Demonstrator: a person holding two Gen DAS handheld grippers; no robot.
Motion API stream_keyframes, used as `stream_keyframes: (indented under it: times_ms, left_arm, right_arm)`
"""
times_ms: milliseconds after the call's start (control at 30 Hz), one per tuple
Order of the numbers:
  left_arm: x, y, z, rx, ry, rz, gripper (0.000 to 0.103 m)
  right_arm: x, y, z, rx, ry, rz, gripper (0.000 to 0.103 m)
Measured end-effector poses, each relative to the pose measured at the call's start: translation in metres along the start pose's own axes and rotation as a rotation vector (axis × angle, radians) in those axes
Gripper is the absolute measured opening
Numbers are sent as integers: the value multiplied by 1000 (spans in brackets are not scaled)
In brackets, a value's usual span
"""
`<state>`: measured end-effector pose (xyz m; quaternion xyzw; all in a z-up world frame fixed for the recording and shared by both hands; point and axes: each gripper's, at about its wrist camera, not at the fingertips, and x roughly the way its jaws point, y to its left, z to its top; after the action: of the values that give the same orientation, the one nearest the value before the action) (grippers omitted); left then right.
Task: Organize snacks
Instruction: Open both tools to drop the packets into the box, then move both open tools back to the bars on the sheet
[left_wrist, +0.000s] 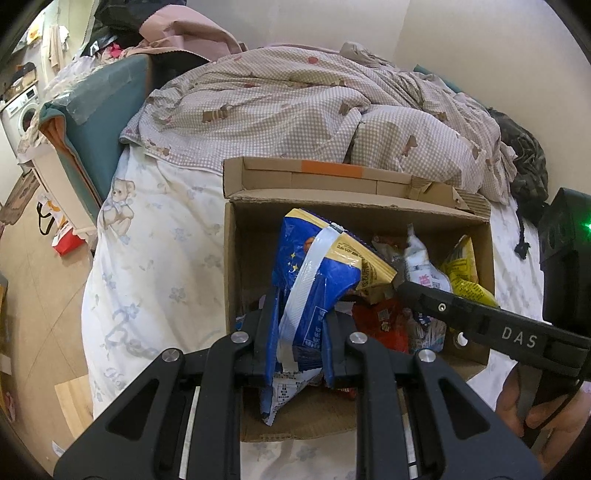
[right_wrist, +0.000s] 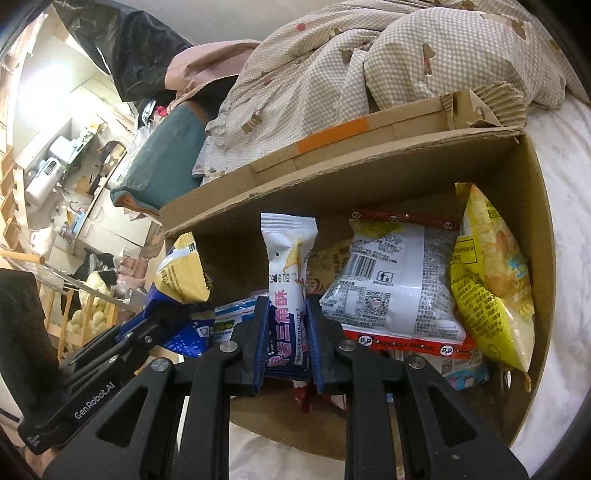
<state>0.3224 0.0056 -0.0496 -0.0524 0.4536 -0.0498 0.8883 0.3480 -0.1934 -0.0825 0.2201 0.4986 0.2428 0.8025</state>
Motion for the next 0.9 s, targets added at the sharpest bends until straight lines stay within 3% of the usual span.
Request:
stream_keyframes:
  times_ms: [200, 233, 267, 300, 333, 367, 400, 900]
  left_arm:
    - [-10, -2, 4, 2, -42, 18, 18]
    - [-13, -1, 5, -1, -53, 13, 23]
    - [-16, -1, 6, -3, -64, 5, 37]
    - [-18, 0, 6, -4, -73, 6, 46]
    - [-23, -1, 7, -7, -95, 12, 66]
    - [-26, -1, 7, -8, -115, 17, 81]
    - [-29, -1, 7, -9, -130, 21, 85]
    - [-34, -1, 1, -2, -133, 37, 87]
  right_arm:
    - [-18, 13, 1, -54, -76, 23, 23]
    - [-21, 14, 2, -57, -88, 26, 28]
    - [-24, 13, 3, -52, -99, 27, 34]
    - [-25, 12, 4, -45, -104, 28, 54]
    - [-28, 10, 4, -35, -115, 31, 77]
    - [-30, 9, 4, -30, -127, 34, 82]
    - [-34, 8, 4, -25, -151, 34, 83]
    - [-58, 4, 1, -13, -187, 2, 83]
